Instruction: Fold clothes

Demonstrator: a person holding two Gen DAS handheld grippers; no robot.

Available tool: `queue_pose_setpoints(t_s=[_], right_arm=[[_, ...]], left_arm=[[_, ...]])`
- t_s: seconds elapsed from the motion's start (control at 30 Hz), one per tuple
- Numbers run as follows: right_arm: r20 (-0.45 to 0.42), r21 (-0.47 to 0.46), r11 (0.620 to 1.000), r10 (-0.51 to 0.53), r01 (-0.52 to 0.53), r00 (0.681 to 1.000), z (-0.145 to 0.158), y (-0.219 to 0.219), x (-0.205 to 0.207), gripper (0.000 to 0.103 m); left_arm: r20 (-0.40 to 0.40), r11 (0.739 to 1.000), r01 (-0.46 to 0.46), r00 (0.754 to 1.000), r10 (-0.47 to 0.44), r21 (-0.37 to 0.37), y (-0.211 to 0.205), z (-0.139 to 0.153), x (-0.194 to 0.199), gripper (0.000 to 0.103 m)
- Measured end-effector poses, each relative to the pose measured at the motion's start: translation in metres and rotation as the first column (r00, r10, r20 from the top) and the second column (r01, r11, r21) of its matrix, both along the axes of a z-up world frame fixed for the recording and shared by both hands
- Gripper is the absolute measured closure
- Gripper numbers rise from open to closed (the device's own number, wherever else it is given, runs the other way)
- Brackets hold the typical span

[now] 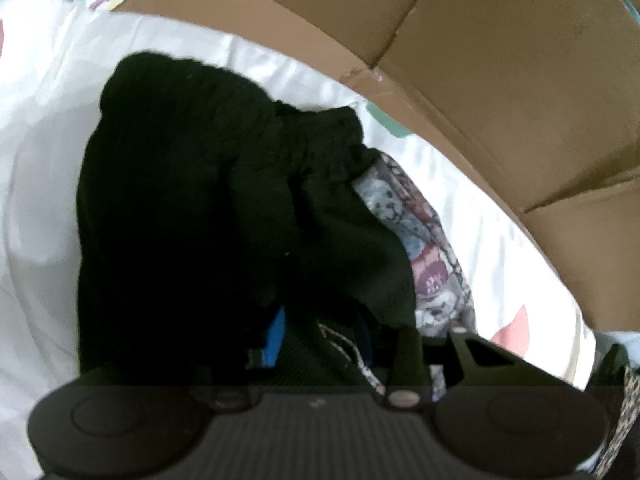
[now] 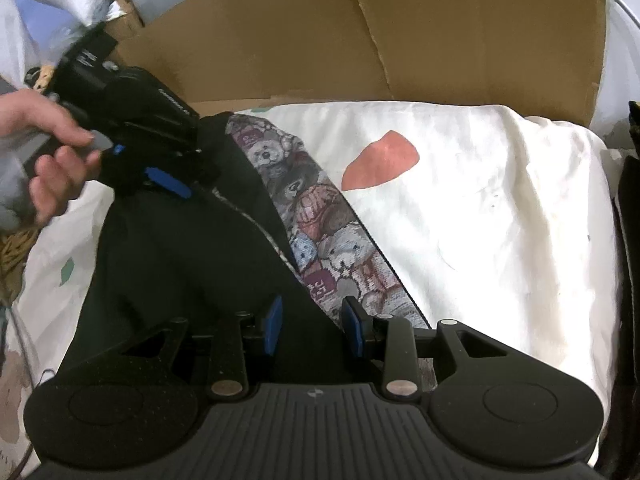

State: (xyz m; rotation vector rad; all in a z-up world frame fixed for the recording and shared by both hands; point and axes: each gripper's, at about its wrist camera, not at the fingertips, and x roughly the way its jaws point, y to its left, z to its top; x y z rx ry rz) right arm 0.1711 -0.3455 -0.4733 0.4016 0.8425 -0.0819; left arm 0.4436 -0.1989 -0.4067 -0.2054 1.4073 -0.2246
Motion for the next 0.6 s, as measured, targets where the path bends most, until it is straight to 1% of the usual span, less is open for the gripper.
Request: queue_pose_setpoints(t_s=[0.03,0.07,0.1,0.13,0.2,0.23,0.27,0.3,0.43,0.47,0.5,0.53,0.57,0.6], right_arm=[[0.01,0.006,1.0,0.007,-0.007,1.0,0.002,-0.001,-0.001,0.063],[0.02,0.012,1.0,0.012,-0.012,1.0,0.004,-0.003,-0.002,0.063],[0.031,0.019,1.0,0.016,-0.016,0.999,0.006,-0.004,-0.003,0.063],[0.039,0.023,1.0,0.017,-0.018,0.999,0.007,-0.006,-0.002,0.063],[0.03,0.022,1.0,0.013,-0.014,0.999,0.005,-0.006,0.001,0.063],[0.024,0.021,1.0,0.011,-0.011,1.0,0.003,-0.007,0.003,0.063],[0.018,0.021,1.0,0.008,-0.008,1.0,0.001,-0.007,0.004,0.063],[0.008,0.015,1.0,0.007,-0.007,1.0,-0.001,-0.006,0.006,0.063],[-0.023,0.025,0.999,0.026,-0.025,0.999,-0.012,-0.004,0.011,0.063],[-0.032,0.023,0.999,0.036,-0.035,0.999,-0.013,-0.003,0.011,0.063],[-0.039,0.019,0.999,0.046,-0.045,0.998,-0.015,-0.001,0.012,0.065],[-0.043,0.014,0.999,0.052,-0.051,0.998,-0.015,0.0,0.012,0.066],[-0.046,0.013,0.999,0.052,-0.052,0.998,-0.016,0.0,0.012,0.077],[-0.05,0.014,0.999,0.048,-0.047,0.998,-0.016,-0.001,0.012,0.092]], left_arm=[[-0.004,1.0,-0.014,1.0,0.014,-0.008,0.002,-0.001,0.0,0.066],[-0.008,0.999,-0.03,1.0,0.03,-0.015,0.005,-0.002,0.0,0.069],[-0.012,0.999,-0.045,0.999,0.045,-0.022,0.007,-0.003,0.0,0.075],[-0.016,0.998,-0.05,0.999,0.05,-0.023,0.009,-0.003,0.001,0.078],[-0.024,0.998,-0.054,0.998,0.053,-0.024,0.012,-0.002,0.002,0.09],[-0.028,0.998,-0.056,0.998,0.055,-0.024,0.013,-0.002,0.002,0.093],[-0.032,0.998,-0.058,0.998,0.057,-0.025,0.015,-0.002,0.003,0.097],[-0.034,0.998,-0.06,0.998,0.059,-0.027,0.017,-0.001,0.003,0.099],[-0.03,0.996,-0.071,0.997,0.07,-0.047,0.022,0.01,0.003,0.1],[-0.02,0.995,-0.076,0.997,0.075,-0.067,0.023,0.016,0.003,0.1],[-0.009,0.994,-0.071,0.997,0.071,-0.088,0.022,0.021,0.003,0.1],[0.001,0.994,-0.06,0.998,0.06,-0.093,0.02,0.027,0.004,0.1],[0.01,0.994,-0.048,0.999,0.049,-0.093,0.017,0.032,0.004,0.101],[0.02,0.995,-0.035,0.999,0.037,-0.094,0.014,0.037,0.005,0.101]])
